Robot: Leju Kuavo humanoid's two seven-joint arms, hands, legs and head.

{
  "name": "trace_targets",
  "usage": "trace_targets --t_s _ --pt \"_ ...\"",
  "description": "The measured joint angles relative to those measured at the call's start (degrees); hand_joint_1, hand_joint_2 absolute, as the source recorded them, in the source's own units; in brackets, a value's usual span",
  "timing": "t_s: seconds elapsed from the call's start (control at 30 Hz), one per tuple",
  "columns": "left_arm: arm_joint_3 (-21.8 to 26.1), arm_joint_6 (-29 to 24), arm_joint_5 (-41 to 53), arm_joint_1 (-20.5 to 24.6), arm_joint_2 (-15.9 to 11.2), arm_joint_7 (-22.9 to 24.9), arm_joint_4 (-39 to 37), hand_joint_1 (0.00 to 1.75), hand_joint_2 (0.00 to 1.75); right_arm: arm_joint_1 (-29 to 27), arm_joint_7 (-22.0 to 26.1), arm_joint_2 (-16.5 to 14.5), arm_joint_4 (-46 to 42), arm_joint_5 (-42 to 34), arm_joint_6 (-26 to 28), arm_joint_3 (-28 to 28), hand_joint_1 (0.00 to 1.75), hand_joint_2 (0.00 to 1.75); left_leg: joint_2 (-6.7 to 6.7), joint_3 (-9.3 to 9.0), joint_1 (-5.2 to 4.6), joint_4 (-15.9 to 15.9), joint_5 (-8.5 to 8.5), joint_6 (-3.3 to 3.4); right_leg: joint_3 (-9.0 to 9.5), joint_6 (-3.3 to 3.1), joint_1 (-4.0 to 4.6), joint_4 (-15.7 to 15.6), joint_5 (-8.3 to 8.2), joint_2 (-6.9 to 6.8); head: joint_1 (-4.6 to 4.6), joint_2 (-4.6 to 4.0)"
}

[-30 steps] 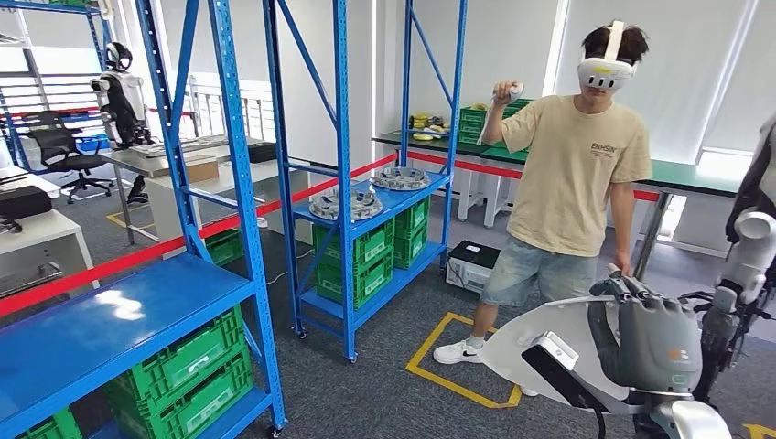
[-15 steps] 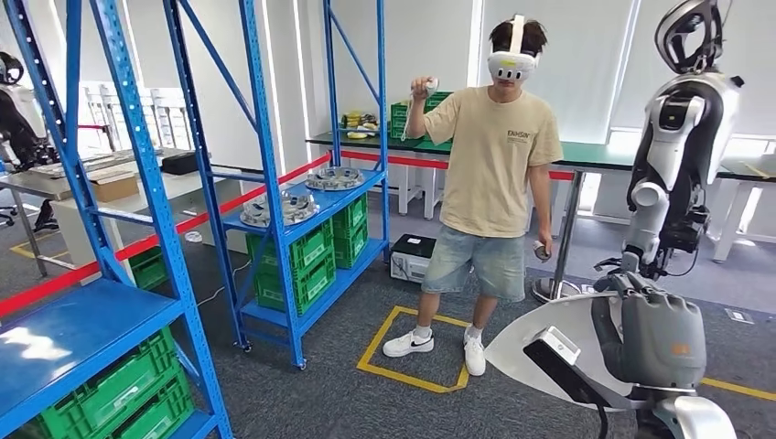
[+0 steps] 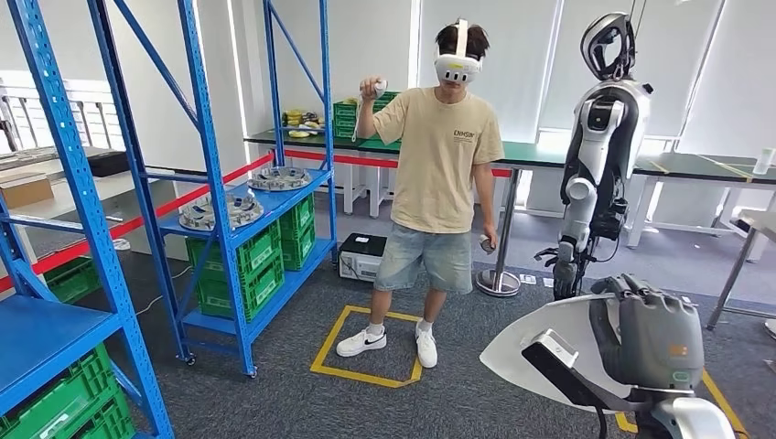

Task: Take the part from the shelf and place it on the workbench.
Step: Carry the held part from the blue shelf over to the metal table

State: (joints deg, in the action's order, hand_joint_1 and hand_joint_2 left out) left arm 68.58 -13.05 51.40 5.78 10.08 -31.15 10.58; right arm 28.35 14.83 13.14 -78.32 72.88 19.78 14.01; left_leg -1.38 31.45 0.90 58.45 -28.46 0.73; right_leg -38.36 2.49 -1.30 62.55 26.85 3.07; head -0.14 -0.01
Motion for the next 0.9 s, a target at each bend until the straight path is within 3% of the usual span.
trace_targets --t_s 0.03,0.07,0.1,0.13,0.17,0.2,0.27,0.33,0.4,0.43,0.5,0.57,0.6,0.63,0.67,0.7,0.73,0.77,0.8,0.83,0.9 --pt "0.0 0.1 0.1 0.0 0.0 0.0 0.0 0.00 0.00 -0.1 -0.1 0.0 0.0 -0.1 -0.1 0.0 1.40 1.75 0.72 0.02 -0.12 0.0 -0.02 0.21 -1.79 0.11 0.16 3.8 1.83 -1.55 0.09 -0.01" --pt "0.0 0.4 0.2 -0.1 -0.1 -0.1 0.0 0.00 0.00 -0.3 -0.2 0.0 0.0 -0.2 -0.1 0.0 1.40 1.75 1.46 0.07 -0.26 0.0 -0.08 0.37 -3.72 0.20 0.19 7.9 3.59 -2.28 0.10 -0.01" --pt "0.0 0.7 0.3 -0.2 -0.1 -0.2 0.0 0.00 0.00 -0.6 -0.3 0.0 0.0 -0.2 -0.1 0.0 1.40 1.75 2.23 0.11 -0.38 0.1 -0.15 0.48 -5.22 0.22 0.19 11.2 4.68 -2.54 0.13 0.00" --pt "0.0 1.0 0.3 -0.2 -0.1 -0.4 0.0 0.00 0.00 -0.9 -0.4 0.0 0.0 -0.3 -0.2 0.0 1.40 1.75 2.98 0.11 -0.47 0.1 -0.25 0.55 -5.76 0.17 0.20 12.5 4.75 -2.64 0.14 0.00" --pt "0.0 1.4 0.4 -0.3 -0.1 -0.5 0.0 0.00 0.00 -1.1 -0.5 0.0 0.0 -0.4 -0.2 0.0 1.40 1.75 3.70 0.08 -0.54 0.1 -0.36 0.59 -5.03 0.05 0.23 11.3 3.79 -2.78 0.15 0.01" --pt "-0.1 1.6 0.4 -0.3 -0.1 -0.7 0.0 0.00 0.00 -1.3 -0.5 0.0 0.0 -0.4 -0.1 0.0 1.40 1.75 4.40 -0.01 -0.59 0.2 -0.51 0.56 -3.09 -0.17 0.33 8.0 2.13 -3.23 0.15 0.01" --pt "-0.1 1.9 0.5 -0.3 -0.1 -1.0 0.0 0.00 0.00 -1.4 -0.6 0.0 -0.2 -0.4 -0.1 0.0 1.40 1.75 5.66 -0.24 -0.82 0.3 -0.96 0.25 1.48 -0.93 0.82 -0.3 -0.21 -5.90 0.13 0.00" --pt "-0.1 2.2 0.5 -0.3 -0.1 -1.2 0.0 0.00 0.00 -1.4 -0.6 0.1 -0.6 -0.4 -0.1 0.0 1.40 1.75 6.76 -0.54 -0.98 0.2 -1.53 -0.39 3.35 -1.74 1.36 -3.9 -0.14 -7.54 0.09 0.00" --pt "-0.2 2.5 0.5 -0.2 -0.1 -1.6 0.0 0.00 0.00 -1.5 -0.6 0.2 -0.8 -0.4 -0.1 0.0 1.40 1.75 7.94 -1.10 -0.99 -0.2 -2.05 -1.16 3.55 -2.32 1.45 -4.2 0.25 -6.28 0.07 0.00" --pt "-0.2 2.6 0.6 -0.2 -0.1 -1.8 0.0 0.00 0.00 -1.7 -0.6 0.3 -1.1 -0.5 0.0 -0.1 1.40 1.75 7.57 -1.39 -0.93 0.0 -2.27 -1.53 4.01 -2.60 1.31 -4.5 0.19 -5.60 0.03 0.01" --pt "-0.3 2.5 0.6 -0.1 -0.1 -2.1 0.1 0.00 0.00 -1.9 -0.7 0.5 -1.5 -0.5 0.1 -0.1 1.40 1.75 4.83 -0.20 -0.81 3.4 -3.66 -2.09 5.34 -3.31 0.89 -5.0 0.16 -4.33 -0.07 0.03" --pt "-0.3 2.4 0.6 -0.3 -0.1 -2.2 0.0 0.00 0.00 -2.1 -0.6 0.3 -1.7 -0.4 0.1 -0.1 1.40 1.75 2.04 4.02 -0.60 10.8 -6.05 -2.30 6.35 -3.83 0.80 -5.1 0.78 -3.14 -0.18 0.03" --pt "-0.3 2.4 0.5 -0.5 -0.1 -2.2 0.0 0.00 0.00 -2.2 -0.6 0.2 -1.7 -0.4 0.0 -0.1 1.40 1.75 1.61 6.60 -0.56 14.3 -6.67 -2.38 6.83 -3.92 0.82 -5.1 1.27 -2.38 -0.20 0.03" --pt "-0.3 2.4 0.5 -0.6 -0.1 -2.2 0.0 0.00 0.00 -2.3 -0.6 0.2 -1.7 -0.4 0.0 -0.1 1.40 1.75 1.46 8.56 -0.53 16.1 -6.23 -2.43 7.39 -3.88 0.83 -5.0 1.79 -1.51 -0.22 0.03" --pt "-0.3 2.4 0.4 -0.7 -0.1 -2.2 0.0 0.00 0.00 -2.4 -0.6 0.2 -1.7 -0.4 -0.1 -0.1 1.40 1.75 1.39 9.56 -0.46 15.9 -4.52 -2.47 8.04 -3.79 0.81 -5.0 2.37 -0.66 -0.23 0.03" --pt "-0.3 2.3 0.4 -0.8 -0.1 -2.2 0.0 0.00 0.00 -2.4 -0.6 0.1 -1.7 -0.4 -0.1 -0.1 1.40 1.75 1.22 9.38 -0.36 13.3 -1.65 -2.50 8.85 -3.65 0.76 -5.0 2.99 0.14 -0.25 0.03" --pt "-0.3 2.3 0.4 -0.8 -0.2 -2.2 0.0 0.00 0.00 -2.4 -0.6 0.1 -1.7 -0.4 -0.1 -0.1 1.40 1.75 0.60 8.50 -0.18 9.3 1.51 -2.55 9.58 -3.45 0.67 -5.0 3.68 0.81 -0.27 0.03" --pt "-0.3 2.3 0.4 -0.9 -0.2 -2.2 0.0 0.00 0.00 -2.3 -0.6 0.1 -1.7 -0.4 -0.1 -0.1 1.40 1.75 -0.53 7.33 -0.04 5.9 3.65 -2.58 10.13 -3.14 0.62 -5.0 4.34 1.45 -0.26 0.00" --pt "-0.3 2.3 0.3 -0.9 -0.2 -2.2 0.0 0.00 0.00 -2.2 -0.6 0.0 -1.7 -0.4 -0.1 -0.1 1.40 1.75 -1.53 6.14 0.02 3.1 4.56 -2.45 10.42 -2.77 0.51 -5.0 4.85 2.09 -0.27 -0.02" --pt "-0.3 2.2 0.3 -0.9 -0.2 -2.2 0.0 0.00 0.00 -2.2 -0.6 0.0 -1.7 -0.4 -0.2 -0.1 1.40 1.75 -2.27 5.37 0.00 1.5 4.43 -2.21 10.51 -2.36 0.33 -5.2 5.11 2.72 -0.26 -0.01" --pt "-0.4 2.0 0.3 -0.8 -0.2 -2.0 0.0 0.00 0.00 -2.4 -0.6 -0.1 -1.7 -0.4 -0.1 0.0 1.40 1.75 -1.92 4.30 -0.25 0.5 3.17 -1.29 10.42 -1.57 0.00 -4.9 4.66 3.63 -0.26 0.05"
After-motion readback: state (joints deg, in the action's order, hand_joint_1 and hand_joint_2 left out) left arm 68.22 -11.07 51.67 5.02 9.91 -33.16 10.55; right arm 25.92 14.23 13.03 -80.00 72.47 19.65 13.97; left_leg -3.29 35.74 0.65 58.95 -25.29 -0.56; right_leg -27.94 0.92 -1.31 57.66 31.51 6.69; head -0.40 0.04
